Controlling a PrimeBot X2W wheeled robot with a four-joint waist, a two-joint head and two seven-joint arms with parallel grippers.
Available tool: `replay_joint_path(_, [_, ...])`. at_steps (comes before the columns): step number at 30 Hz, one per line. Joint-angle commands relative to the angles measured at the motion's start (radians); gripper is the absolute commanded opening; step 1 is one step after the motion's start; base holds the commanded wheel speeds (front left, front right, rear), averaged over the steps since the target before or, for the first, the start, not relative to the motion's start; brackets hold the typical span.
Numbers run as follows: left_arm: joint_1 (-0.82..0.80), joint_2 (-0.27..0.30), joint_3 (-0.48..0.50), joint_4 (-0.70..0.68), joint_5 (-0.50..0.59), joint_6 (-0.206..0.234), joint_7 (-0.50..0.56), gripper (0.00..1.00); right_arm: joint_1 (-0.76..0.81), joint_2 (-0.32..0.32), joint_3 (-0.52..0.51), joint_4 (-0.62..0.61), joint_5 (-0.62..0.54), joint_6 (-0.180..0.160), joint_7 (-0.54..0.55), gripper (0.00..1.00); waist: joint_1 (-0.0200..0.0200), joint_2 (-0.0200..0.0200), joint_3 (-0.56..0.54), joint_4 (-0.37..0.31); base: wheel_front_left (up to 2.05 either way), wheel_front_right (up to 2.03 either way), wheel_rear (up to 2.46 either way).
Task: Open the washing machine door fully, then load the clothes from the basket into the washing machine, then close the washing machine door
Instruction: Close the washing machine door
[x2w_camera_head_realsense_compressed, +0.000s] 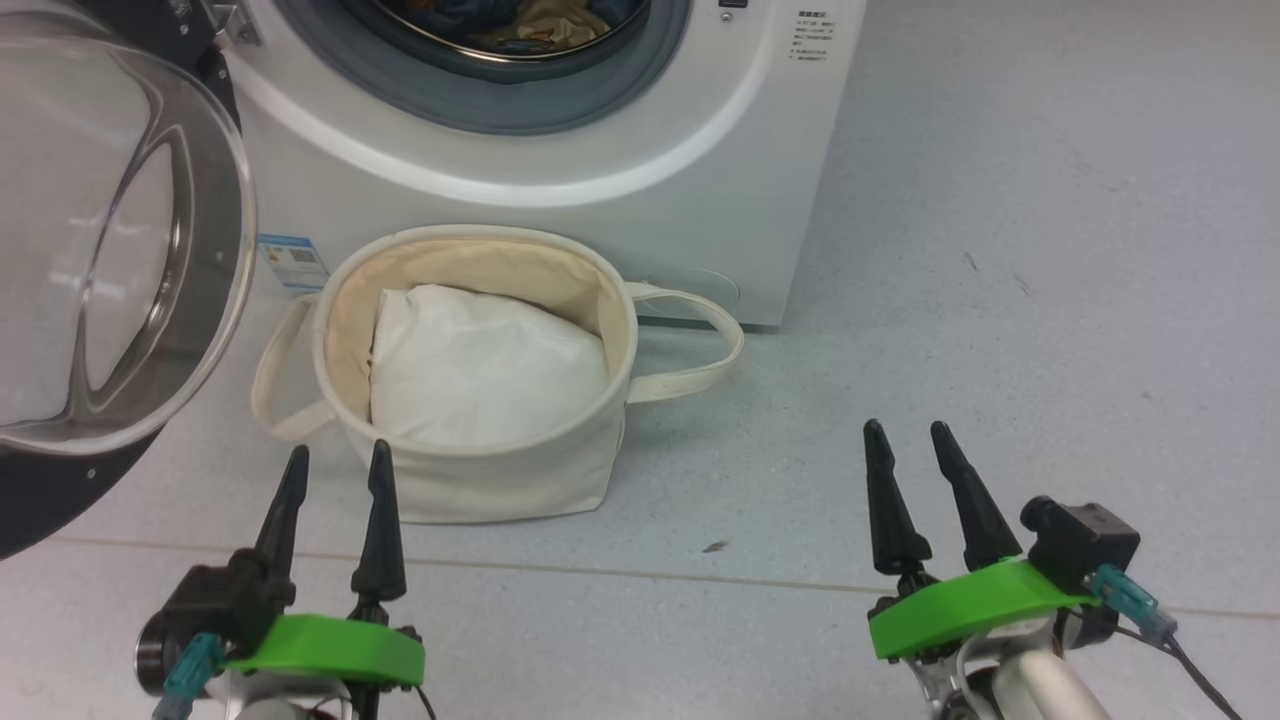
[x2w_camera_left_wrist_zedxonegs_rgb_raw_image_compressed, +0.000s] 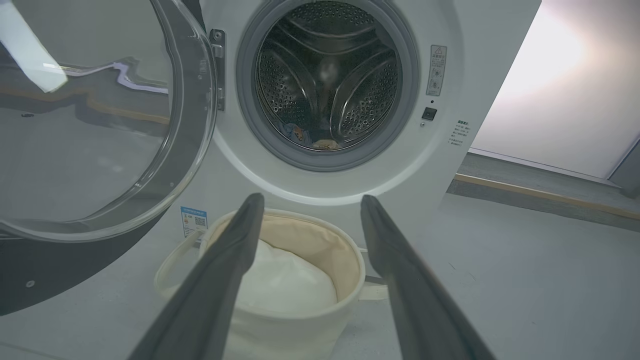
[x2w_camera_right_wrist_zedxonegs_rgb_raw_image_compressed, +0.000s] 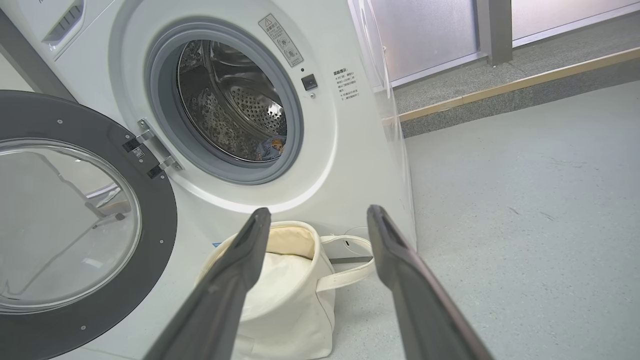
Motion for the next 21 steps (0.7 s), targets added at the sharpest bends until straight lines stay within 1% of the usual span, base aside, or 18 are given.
replay_joint_path(1, [-0.035, 0.012, 0.026, -0.035, 0.005, 0.006, -0.005, 1.0, -0.016, 0.002, 0.023, -0.031, -0.01, 0.0, -0.012, 1.0, -0.0001, 0.0, 0.0, 0.005, 0.0, 0.0, 0.0])
replay_joint_path(6, [-0.034, 0.012, 0.014, -0.055, -0.001, 0.007, -0.005, 1.0, -0.016, 0.002, 0.024, -0.035, -0.015, 0.0, -0.012, 1.0, -0.0001, 0.0, 0.004, 0.027, 0.0, 0.0, 0.0])
replay_joint_path(12, [-0.034, 0.012, 0.0, -0.051, -0.005, 0.014, -0.005, 1.0, -0.02, 0.002, 0.032, -0.036, -0.018, 0.0, -0.012, 1.0, -0.0001, 0.0, 0.011, 0.077, 0.0, 0.0, 0.0])
replay_joint_path(16, [-0.033, 0.012, -0.007, -0.054, -0.009, 0.02, -0.005, 1.0, -0.023, 0.002, 0.047, -0.032, -0.019, 0.0, -0.012, 1.0, -0.0001, 0.0, 0.01, 0.136, 0.0, 0.0, 0.0])
replay_joint_path(17, [-0.027, 0.012, -0.009, -0.056, -0.014, 0.025, -0.005, 1.0, -0.023, 0.002, 0.053, -0.03, -0.022, 0.0, -0.012, 1.0, -0.0001, 0.0, 0.007, 0.17, 0.0, 0.0, 0.0])
replay_joint_path(21, [-0.013, 0.012, -0.009, -0.054, -0.023, 0.031, -0.005, 1.0, -0.023, 0.002, 0.059, -0.027, -0.031, 0.0, -0.012, 1.0, -0.0001, 0.0, 0.001, 0.243, 0.0, 0.0, 0.0])
